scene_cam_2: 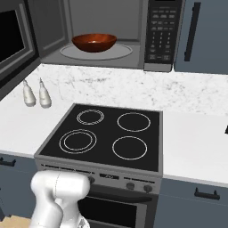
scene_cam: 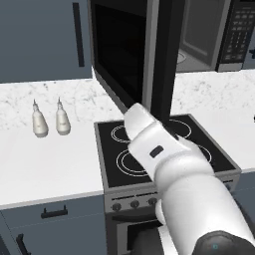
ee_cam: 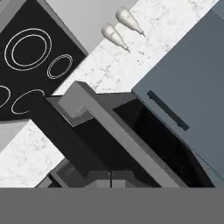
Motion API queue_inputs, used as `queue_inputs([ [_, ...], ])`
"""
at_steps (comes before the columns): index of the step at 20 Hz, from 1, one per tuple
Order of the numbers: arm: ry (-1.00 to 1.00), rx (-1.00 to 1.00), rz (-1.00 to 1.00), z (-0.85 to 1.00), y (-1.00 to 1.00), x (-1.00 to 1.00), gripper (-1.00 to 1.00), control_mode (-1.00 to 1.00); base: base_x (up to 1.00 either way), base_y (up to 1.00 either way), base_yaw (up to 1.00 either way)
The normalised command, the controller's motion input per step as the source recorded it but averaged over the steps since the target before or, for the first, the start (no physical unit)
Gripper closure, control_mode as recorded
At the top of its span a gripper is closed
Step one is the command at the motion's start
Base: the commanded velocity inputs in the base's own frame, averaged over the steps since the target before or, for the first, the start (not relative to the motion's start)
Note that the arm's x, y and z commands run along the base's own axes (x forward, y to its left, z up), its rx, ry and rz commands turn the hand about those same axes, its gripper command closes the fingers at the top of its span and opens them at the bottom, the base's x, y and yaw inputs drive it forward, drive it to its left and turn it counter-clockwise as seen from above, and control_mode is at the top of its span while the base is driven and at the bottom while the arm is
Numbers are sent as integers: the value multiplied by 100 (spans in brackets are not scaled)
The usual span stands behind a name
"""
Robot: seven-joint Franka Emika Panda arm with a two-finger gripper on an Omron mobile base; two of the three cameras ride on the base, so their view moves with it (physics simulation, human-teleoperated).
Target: Open the microwave, place the bowl with waffle inside the microwave, then close the microwave door and turn it on.
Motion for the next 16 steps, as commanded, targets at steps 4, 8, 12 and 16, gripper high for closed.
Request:
queue_inputs([
  [4,0,-17,-27,-21,100,28,100,-100,0,0,0],
  [8,0,-17,-37,-44,99,94,100,-100,0,0,0],
  [12,5,-10,-30,-33,40,100,100,-100,0,0,0],
  [16,0,0,-31,5,-54,100,100,-100,0,0,0],
])
